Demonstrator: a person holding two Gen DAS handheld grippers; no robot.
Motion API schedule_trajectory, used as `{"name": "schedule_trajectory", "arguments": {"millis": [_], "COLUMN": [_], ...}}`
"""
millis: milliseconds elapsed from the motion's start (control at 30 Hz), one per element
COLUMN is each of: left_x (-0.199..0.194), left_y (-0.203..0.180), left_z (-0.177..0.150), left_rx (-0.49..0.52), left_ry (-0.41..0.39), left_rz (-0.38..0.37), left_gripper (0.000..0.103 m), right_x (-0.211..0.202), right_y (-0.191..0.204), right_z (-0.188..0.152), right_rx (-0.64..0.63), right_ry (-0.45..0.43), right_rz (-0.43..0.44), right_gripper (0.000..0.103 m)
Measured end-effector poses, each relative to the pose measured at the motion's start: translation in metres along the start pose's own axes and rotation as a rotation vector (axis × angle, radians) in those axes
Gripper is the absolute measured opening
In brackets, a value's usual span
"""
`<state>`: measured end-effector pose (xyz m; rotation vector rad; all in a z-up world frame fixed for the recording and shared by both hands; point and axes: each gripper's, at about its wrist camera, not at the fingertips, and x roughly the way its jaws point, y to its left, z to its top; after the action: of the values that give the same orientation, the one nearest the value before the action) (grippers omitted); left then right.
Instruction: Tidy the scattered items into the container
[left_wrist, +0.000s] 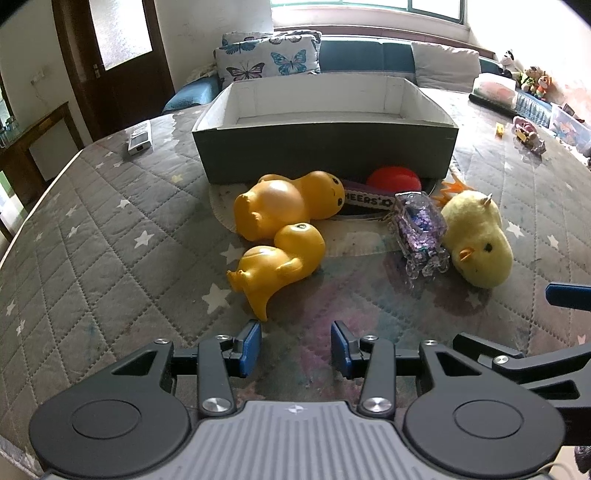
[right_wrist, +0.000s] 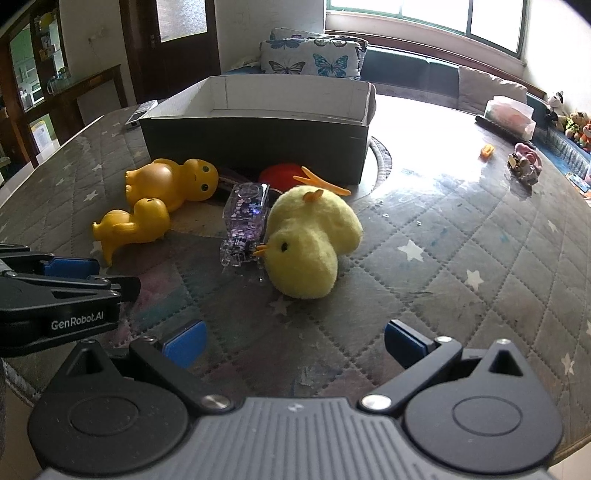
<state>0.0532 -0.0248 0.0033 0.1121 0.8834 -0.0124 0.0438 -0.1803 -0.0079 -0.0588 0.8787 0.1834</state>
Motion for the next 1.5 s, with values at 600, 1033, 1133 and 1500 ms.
{"name": "schedule_trajectory", "arguments": {"millis": [600,1033,1133,1500], "left_x": [0.003,0.006,0.007,0.010], "left_y": [0.001,0.001,0.000,-0.006], "left_z": [0.004,0.018,0.021,0.029], "left_rx": [-0.021,-0.017,-0.015,0.004], "left_ry": [-0.011,-0.029,-0.030,-0.033], "left_rz": [-0.022,-0.077,-0.089,-0.127], "left_gripper": [0.044,0.037,0.037,0.037], "right_x": [0.001,0.002,0.006,0.014], "right_y": [-0.009,-0.025,-0.025,-0.030], "right_z": [0.004,0.020,0.024,0.027], "right_rx": [0.020,0.061,0.063,0.097], "right_ry": [-0.022,-0.054,-0.053,-0.034], "right_rz": [0.004,0.031,0.046,0.106], "right_gripper": [0.103,0.093,0.090,0.049]}}
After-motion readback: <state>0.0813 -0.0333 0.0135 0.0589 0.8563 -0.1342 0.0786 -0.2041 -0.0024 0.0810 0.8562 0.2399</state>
